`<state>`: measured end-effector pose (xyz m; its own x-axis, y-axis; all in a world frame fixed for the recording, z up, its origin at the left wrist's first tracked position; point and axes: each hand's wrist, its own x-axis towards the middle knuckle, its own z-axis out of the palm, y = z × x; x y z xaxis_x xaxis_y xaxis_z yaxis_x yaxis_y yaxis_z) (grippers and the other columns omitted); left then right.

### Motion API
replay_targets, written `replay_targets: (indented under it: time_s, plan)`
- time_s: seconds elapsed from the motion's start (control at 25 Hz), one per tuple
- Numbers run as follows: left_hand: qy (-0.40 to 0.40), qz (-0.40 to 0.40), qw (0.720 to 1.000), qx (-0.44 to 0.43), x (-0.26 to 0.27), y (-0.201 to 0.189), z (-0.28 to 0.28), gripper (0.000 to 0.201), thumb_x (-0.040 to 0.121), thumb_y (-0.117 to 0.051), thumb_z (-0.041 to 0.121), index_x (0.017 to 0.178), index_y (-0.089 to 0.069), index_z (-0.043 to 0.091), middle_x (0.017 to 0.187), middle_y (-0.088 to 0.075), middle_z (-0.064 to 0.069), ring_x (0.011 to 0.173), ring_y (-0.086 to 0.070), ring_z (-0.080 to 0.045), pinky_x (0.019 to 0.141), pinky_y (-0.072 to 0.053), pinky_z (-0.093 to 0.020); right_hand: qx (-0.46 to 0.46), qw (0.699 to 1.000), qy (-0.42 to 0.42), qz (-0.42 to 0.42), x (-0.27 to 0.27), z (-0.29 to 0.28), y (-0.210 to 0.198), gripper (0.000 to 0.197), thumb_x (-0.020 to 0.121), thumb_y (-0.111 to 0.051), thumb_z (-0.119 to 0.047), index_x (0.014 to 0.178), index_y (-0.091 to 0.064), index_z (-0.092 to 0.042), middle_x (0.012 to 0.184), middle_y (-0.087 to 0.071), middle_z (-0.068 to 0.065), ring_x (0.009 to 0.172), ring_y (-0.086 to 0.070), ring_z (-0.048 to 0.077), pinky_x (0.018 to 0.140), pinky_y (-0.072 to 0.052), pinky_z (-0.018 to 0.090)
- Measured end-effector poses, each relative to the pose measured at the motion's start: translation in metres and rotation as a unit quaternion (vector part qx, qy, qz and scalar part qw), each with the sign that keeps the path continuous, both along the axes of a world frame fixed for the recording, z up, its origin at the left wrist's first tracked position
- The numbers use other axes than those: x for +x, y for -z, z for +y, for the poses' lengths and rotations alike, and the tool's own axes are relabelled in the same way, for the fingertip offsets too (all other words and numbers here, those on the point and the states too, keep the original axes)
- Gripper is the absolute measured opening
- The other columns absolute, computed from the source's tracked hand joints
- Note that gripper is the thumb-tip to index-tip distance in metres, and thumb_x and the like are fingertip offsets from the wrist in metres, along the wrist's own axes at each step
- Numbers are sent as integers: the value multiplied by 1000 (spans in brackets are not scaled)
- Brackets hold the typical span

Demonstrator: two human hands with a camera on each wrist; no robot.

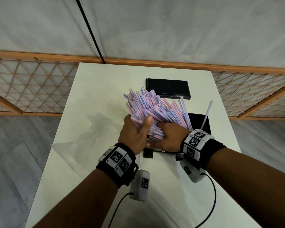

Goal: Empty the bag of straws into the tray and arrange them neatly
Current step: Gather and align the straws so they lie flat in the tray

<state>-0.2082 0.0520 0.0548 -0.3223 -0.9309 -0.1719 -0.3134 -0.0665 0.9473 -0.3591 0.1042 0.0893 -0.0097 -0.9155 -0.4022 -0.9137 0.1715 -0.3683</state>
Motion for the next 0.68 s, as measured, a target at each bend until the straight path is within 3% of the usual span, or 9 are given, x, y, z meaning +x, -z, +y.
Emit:
replay_targets:
  time_s: [0.08,0.2,0.28,0.36,0.44,0.56,0.68]
  plan:
    - [-33,-8,999,28,5,0,-2,97,64,-62,82,131,-47,14,121,-68,2,113,-67,-18,100,-54,-42,5,1000,-7,9,-1,5,-2,66,74,-57,-79,111,-60,-24,106,-66,1,105,-61,23,90,-42,26]
    - [-29,-43,998,45,7,6,-3,104,62,-54,93,132,-50,16,126,-67,-2,115,-66,-20,100,-54,-46,0,1000,-9,-11,4,9,-8,59,84,-62,-63,126,-57,-22,121,-62,4,117,-54,22,88,-31,20]
    - [-1,-49,997,58,4,13,0,85,69,-55,89,120,-55,21,117,-70,0,109,-69,-19,96,-56,-45,-25,1000,-15,2,8,7,-6,57,82,-63,-63,117,-60,-18,111,-66,5,107,-60,24,84,-36,21]
    - [6,-50,998,47,2,12,5,68,77,-67,71,120,-51,21,107,-68,8,104,-69,-17,94,-56,-40,-51,998,-9,18,3,10,-8,57,76,-66,-64,106,-63,-16,96,-69,6,91,-64,25,79,-48,28]
    - [-1,-47,998,37,3,10,9,71,76,-76,61,124,-49,15,101,-64,17,101,-67,-16,92,-53,-33,-64,998,-6,8,-6,18,-24,46,73,-66,-55,101,-67,-19,87,-70,2,81,-65,24,73,-52,32]
    - [17,-63,996,54,5,2,14,72,75,-84,52,127,-47,17,114,-65,9,105,-65,-16,92,-50,-30,-117,991,69,-9,-25,25,-59,32,73,-66,-49,86,-71,-20,72,-68,-6,68,-62,14,66,-46,25]
    - [22,-72,996,55,2,0,16,66,81,-82,42,131,-45,20,116,-61,9,104,-62,-16,89,-47,-27,-177,963,180,95,-71,29,-78,25,77,-74,-41,79,-63,-19,69,-62,-5,73,-61,20,67,-35,25]
